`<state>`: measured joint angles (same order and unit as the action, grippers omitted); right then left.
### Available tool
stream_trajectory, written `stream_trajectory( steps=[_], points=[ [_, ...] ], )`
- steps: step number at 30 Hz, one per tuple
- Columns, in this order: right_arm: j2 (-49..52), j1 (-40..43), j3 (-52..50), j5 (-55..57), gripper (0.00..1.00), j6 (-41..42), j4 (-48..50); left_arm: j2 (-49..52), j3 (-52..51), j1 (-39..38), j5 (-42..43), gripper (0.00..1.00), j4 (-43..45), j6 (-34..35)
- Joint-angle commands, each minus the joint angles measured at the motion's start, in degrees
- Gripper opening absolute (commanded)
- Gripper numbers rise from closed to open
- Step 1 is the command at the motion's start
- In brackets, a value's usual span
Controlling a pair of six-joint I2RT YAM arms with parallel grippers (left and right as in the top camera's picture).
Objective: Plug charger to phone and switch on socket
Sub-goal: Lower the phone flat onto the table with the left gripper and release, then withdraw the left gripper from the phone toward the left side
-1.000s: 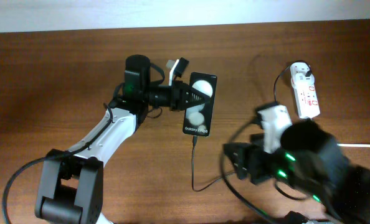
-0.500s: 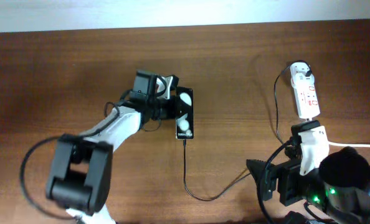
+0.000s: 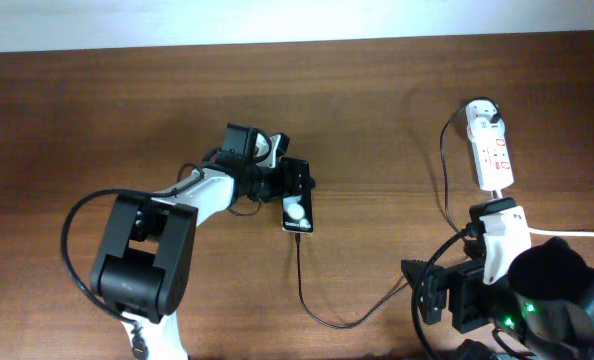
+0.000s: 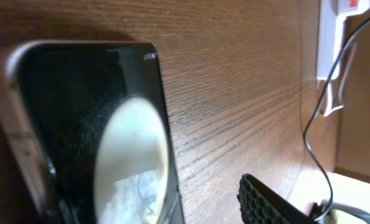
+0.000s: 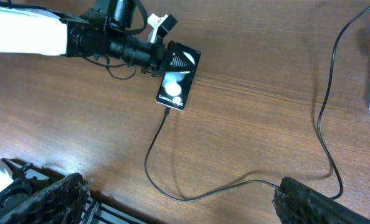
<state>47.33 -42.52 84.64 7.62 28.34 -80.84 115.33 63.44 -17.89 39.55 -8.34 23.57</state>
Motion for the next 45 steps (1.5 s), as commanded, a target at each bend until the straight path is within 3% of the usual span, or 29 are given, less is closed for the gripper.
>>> stream_trajectory(
  steps=[1,2,9,18,23,29,33,38,45],
  points=[
    [0.3,0.2,0.0,0.9,0.99,0.0,0.0,1.0,-0.8,0.3,-8.0,0.82,-3.8,-0.5],
    [0.3,0.2,0.0,0.9,0.99,0.0,0.0,1.0,-0.8,0.3,-9.5,1.0,-4.7,-0.5],
    [0.3,0.2,0.0,0.8,0.99,0.0,0.0,1.0,-0.8,0.3,-12.9,0.99,-7.0,-0.5],
    [0.3,0.2,0.0,0.8,0.99,0.0,0.0,1.0,-0.8,0.3,-24.4,0.99,-9.1,-0.5],
    [0.3,0.2,0.0,0.8,0.99,0.0,0.0,1.0,-0.8,0.4,-34.9,0.99,-11.8,-0.5],
    [0.3,0.2,0.0,0.8,0.99,0.0,0.0,-2.5,-0.7,7.1,-37.0,0.99,-17.1,-0.9],
    [0.3,0.2,0.0,0.8,0.99,0.0,0.0,-12.5,-0.7,15.0,-37.0,0.99,-24.1,-7.2],
    [0.3,0.2,0.0,0.8,0.99,0.0,0.0,-30.4,-0.7,22.4,-37.0,0.99,-34.3,-7.2],
    [0.3,0.2,0.0,0.8,0.99,0.0,0.0,-58.6,-0.7,23.3,-37.0,0.99,-49.6,-7.2]
  ],
)
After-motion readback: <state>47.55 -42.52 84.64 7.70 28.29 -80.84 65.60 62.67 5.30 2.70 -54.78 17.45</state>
